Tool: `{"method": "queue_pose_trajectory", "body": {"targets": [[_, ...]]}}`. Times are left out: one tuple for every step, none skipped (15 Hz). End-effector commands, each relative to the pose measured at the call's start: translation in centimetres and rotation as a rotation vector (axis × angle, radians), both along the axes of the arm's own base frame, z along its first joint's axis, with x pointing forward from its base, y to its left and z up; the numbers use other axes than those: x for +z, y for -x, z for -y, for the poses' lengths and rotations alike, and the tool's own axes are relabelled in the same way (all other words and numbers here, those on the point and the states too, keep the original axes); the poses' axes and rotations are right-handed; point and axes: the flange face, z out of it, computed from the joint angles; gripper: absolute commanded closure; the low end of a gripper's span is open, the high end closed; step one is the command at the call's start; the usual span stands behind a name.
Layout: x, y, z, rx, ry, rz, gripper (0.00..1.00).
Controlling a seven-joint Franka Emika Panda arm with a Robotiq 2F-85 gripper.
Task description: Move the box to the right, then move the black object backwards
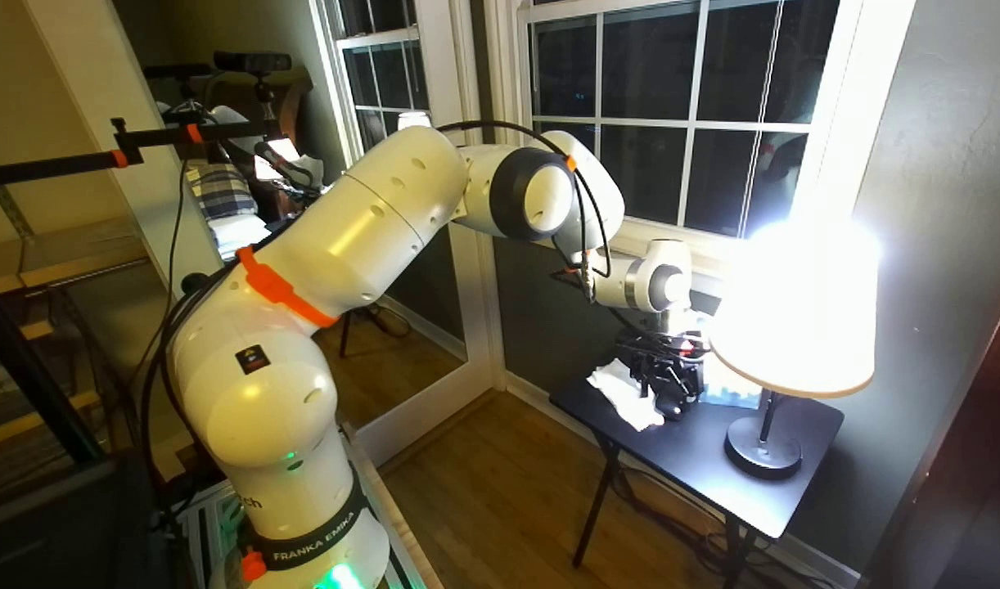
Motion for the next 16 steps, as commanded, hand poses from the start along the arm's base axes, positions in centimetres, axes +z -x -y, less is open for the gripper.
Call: {"method": "queue_pose_trajectory", "body": {"targets": [[-0.6,-0.3,0.2,0.013,-0.033,-0.019,0.32],[-0.4,-0.4,0.1,0.016,-0.039,-0.013,0.42],[-0.3,-0.5,-0.1,0.019,-0.042,-0.011,0.50],[-0.2,-0.6,-0.3,0.022,-0.045,-0.008,0.56],[-0.1,-0.6,-0.4,0.026,-0.045,-0.003,0.56],[0.0,-0.6,-0.5,0.029,-0.047,-0.001,0.57],[0.1,-0.7,-0.7,0.032,-0.048,0.002,0.57],[0.2,-0.7,-0.8,0.034,-0.049,0.001,0.45],[0.3,-0.7,-1.0,0.036,-0.053,0.003,0.28],[0.4,-0.7,-1.1,0.031,-0.066,0.004,0.19],[0.4,-0.9,-1.3,0.023,-0.078,0.012,0.11],[0.5,-1.2,-1.4,-0.001,-0.098,0.028,0.09],[0.5,-1.3,-1.5,-0.015,-0.115,0.039,0.02],[0.7,-1.5,-1.7,-0.034,-0.135,0.051,0.00],[0.8,-1.7,-1.9,-0.047,-0.153,0.061,0.00],[0.9,-1.9,-2.0,-0.061,-0.169,0.072,0.00]]}}
